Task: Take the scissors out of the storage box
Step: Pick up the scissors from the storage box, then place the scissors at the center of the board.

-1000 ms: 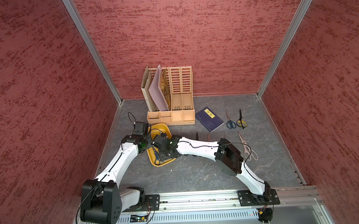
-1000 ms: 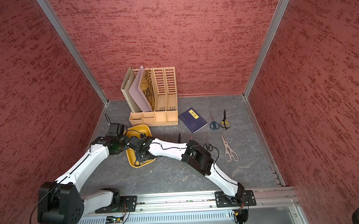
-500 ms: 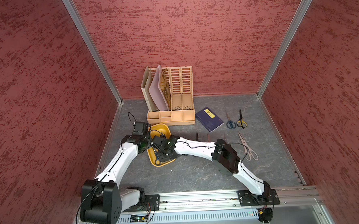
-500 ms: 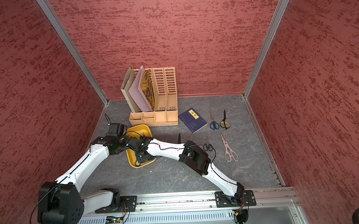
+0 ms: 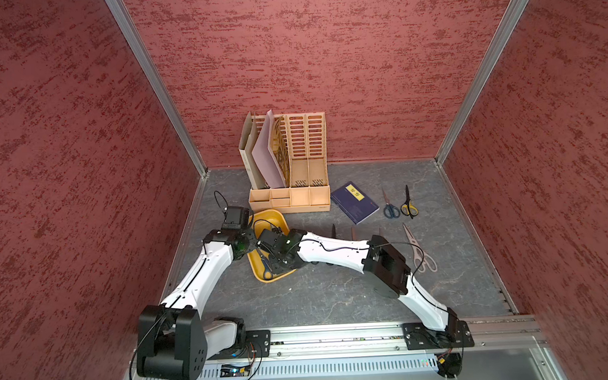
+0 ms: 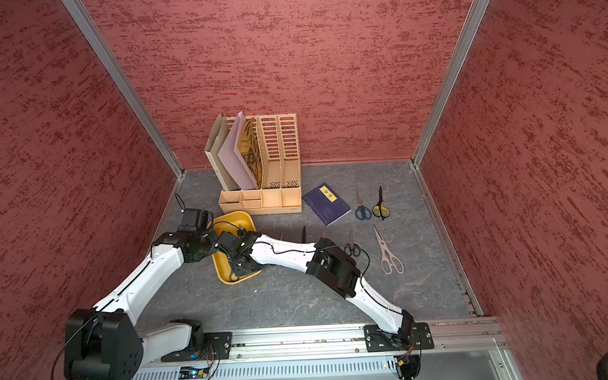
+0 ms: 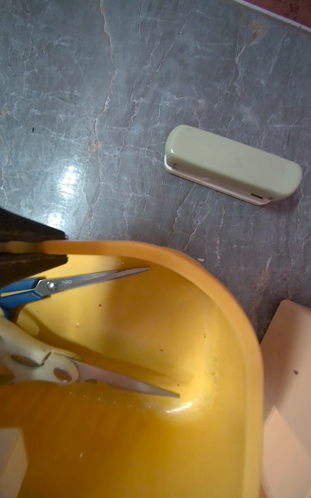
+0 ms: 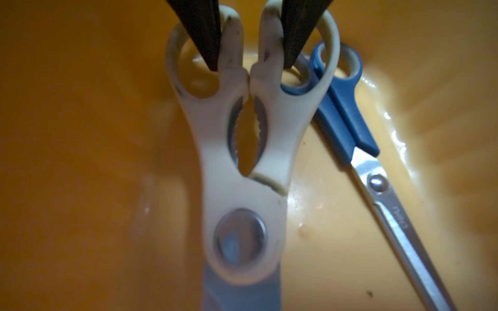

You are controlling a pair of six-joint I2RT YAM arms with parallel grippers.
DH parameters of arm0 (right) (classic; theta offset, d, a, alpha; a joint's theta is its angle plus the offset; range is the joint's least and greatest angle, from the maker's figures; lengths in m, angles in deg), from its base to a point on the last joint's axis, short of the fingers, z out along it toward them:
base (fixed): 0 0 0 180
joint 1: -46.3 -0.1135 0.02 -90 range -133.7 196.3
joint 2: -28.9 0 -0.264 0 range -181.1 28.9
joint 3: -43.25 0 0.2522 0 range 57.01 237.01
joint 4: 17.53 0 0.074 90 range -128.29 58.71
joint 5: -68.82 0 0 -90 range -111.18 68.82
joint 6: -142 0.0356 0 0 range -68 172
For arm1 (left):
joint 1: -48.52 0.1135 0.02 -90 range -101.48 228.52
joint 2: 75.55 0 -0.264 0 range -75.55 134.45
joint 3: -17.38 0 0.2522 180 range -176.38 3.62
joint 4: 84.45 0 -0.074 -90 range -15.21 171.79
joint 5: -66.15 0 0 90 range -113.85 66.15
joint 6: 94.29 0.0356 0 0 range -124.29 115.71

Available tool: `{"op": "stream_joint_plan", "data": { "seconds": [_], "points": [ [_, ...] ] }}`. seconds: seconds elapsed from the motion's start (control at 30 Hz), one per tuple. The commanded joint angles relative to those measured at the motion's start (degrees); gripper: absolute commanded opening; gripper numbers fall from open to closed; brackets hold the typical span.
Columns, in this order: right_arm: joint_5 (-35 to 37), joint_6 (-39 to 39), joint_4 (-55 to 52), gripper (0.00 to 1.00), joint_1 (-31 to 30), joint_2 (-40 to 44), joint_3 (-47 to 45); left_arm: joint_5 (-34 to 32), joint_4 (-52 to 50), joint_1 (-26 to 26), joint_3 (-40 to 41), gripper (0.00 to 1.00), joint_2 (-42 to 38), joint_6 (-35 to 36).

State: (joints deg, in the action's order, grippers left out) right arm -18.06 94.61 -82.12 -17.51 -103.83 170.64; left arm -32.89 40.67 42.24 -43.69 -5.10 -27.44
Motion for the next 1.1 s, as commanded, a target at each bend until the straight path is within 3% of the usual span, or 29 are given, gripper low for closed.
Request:
{"op": "stream_joint_plan", "data": {
  "seconds": [0.0, 0.3, 0.57, 0.83, 1.07],
  "points": [
    [1.8, -1.1, 1.9, 0.22, 0.0, 7.2, -1.5, -0.4, 0.7, 1.1, -1.1, 0.0, -0.4, -0.1],
    [1.6, -0.7, 3.4, 0.21, -0.3, 14.3, -4.8, 0.6, 0.5, 2.2, -1.7, 0.0, 0.7, -0.1],
    [11.1, -5.1, -4.8, 0.21, 3.1, 21.9, -7.2, 3.7, 1.1, 2.2, -1.8, 0.0, 1.0, -0.6],
    [8.5, -16.4, -6.1, 0.21, 19.1, 29.0, -15.7, 9.3, 2.0, 2.2, -1.7, 0.0, 1.2, 1.5],
    [0.8, -29.7, -3.0, 0.21, 35.3, 23.9, -14.2, 9.9, -1.0, 2.1, -3.0, 0.0, 0.0, 3.4]
  ]
}}
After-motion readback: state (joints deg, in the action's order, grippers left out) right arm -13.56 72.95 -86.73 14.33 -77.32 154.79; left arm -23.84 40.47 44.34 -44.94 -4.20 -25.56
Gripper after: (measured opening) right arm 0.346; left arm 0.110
